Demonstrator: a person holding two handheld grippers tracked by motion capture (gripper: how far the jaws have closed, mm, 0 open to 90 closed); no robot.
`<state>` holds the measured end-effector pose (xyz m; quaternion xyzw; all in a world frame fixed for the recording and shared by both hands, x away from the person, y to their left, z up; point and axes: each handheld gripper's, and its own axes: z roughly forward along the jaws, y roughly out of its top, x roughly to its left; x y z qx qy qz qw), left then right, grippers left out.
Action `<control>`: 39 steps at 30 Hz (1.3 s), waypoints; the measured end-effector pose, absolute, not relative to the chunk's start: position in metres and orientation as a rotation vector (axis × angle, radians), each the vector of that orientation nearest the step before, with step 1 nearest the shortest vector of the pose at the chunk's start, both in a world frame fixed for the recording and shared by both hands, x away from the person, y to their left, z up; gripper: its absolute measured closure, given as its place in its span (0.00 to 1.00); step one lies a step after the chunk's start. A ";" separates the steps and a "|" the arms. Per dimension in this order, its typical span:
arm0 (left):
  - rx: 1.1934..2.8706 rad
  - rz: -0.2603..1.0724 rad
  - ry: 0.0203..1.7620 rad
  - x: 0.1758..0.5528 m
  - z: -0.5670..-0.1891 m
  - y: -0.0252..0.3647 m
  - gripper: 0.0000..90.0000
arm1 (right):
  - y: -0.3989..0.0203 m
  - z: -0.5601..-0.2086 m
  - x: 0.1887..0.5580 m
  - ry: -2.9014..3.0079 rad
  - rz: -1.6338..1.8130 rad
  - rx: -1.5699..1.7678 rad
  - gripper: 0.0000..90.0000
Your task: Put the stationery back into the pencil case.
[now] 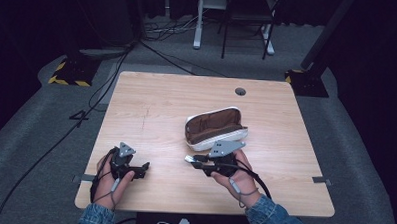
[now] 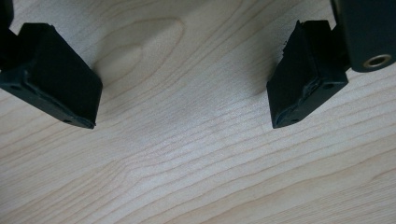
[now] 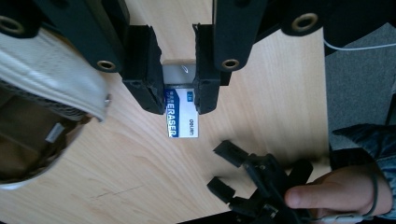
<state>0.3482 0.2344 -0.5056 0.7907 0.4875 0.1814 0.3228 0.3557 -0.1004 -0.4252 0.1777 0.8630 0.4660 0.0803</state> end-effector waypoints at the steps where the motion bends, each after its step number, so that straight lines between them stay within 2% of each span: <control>1: 2.076 0.476 1.279 0.348 -0.506 0.234 0.12 | -0.103 -0.422 0.361 2.571 1.388 0.546 0.82; 22: 2.086 0.471 1.271 0.352 -0.505 0.234 0.11 | -0.136 -0.396 0.415 2.453 1.306 0.729 0.82; 39: 2.087 0.471 1.269 0.353 -0.505 0.234 0.11 | -0.147 -0.402 0.466 2.444 1.091 0.823 0.82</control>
